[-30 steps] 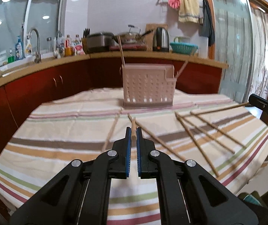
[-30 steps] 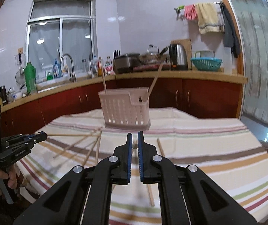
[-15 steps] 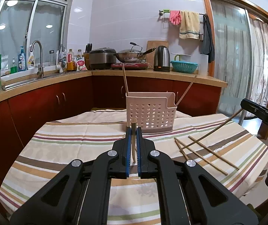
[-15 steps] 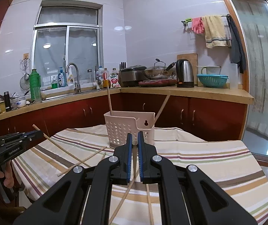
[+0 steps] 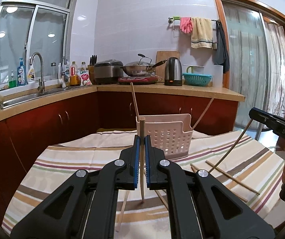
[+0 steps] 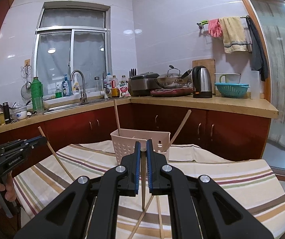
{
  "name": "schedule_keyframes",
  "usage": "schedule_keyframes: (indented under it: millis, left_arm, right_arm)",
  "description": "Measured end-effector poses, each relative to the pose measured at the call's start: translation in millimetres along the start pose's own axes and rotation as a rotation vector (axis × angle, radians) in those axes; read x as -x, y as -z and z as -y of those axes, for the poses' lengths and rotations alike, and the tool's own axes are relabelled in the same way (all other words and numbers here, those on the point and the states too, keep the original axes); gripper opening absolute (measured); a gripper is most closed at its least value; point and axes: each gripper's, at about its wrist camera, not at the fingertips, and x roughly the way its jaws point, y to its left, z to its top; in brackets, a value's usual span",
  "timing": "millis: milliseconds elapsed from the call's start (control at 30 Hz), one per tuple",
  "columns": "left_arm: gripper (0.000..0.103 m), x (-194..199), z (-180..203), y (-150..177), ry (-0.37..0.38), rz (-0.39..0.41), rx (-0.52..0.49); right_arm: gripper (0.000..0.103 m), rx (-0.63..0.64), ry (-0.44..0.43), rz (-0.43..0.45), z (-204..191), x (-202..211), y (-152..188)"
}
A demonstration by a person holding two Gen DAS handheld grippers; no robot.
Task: Organize utensils
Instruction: 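Lift the left tool's chopstick upright over the caddy while the right tool carries its own, then lower the chopstick into the caddy and open the left tool while the right tool releases its own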
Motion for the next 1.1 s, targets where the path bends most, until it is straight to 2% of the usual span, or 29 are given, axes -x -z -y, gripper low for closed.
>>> schedule_keyframes:
  millis: [400,700,1100]
  left_arm:
    - [0.006,-24,-4,-14,0.015,0.009,0.011]
    - [0.006,-32,-8,-42,0.052,0.046,0.031]
    - [0.006,-38,0,-109,0.075,0.198,-0.012]
  right_arm:
    - [0.007,-0.004,0.001,-0.019,0,-22,-13]
    - [0.007,-0.007,-0.007,-0.014,1,-30,-30]
    - [0.007,0.016,-0.010,0.124,13,-42,-96]
